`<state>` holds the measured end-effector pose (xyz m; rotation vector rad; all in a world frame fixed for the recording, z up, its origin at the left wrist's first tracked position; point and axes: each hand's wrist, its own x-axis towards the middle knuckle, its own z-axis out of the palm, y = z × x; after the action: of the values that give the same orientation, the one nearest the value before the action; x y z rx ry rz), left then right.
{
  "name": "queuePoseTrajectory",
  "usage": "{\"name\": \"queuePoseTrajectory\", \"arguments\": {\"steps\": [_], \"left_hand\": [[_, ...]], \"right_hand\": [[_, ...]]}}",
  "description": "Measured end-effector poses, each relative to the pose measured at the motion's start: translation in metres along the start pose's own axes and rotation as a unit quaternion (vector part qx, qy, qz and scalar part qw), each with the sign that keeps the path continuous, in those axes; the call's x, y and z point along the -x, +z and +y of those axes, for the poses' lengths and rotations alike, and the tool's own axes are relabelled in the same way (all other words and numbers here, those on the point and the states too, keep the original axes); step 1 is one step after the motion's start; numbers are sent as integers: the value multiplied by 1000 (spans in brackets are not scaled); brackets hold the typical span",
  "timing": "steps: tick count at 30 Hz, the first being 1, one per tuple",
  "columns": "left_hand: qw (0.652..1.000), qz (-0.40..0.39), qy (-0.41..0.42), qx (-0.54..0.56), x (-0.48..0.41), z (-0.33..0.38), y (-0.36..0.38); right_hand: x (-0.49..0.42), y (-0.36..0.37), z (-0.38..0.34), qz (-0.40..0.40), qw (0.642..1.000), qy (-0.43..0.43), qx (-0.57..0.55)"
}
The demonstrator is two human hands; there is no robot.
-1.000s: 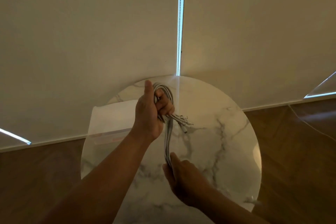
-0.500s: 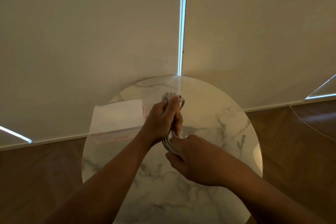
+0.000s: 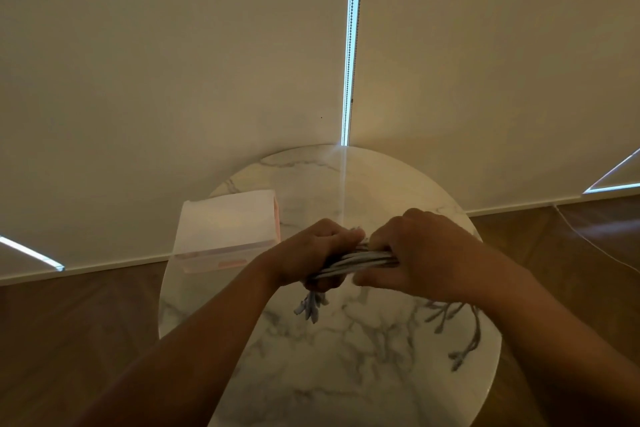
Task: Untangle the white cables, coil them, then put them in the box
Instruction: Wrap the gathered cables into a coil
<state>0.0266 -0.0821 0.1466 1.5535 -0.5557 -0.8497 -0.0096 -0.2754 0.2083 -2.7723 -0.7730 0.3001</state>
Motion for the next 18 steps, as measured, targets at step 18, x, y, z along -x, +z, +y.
{"name": "queuePoseTrajectory", "arguments": {"steps": [18], "left_hand": [[890,-258,-19,375,2,-13,1]], "right_hand": [[-20,65,49,194,855,-27,-480]]}}
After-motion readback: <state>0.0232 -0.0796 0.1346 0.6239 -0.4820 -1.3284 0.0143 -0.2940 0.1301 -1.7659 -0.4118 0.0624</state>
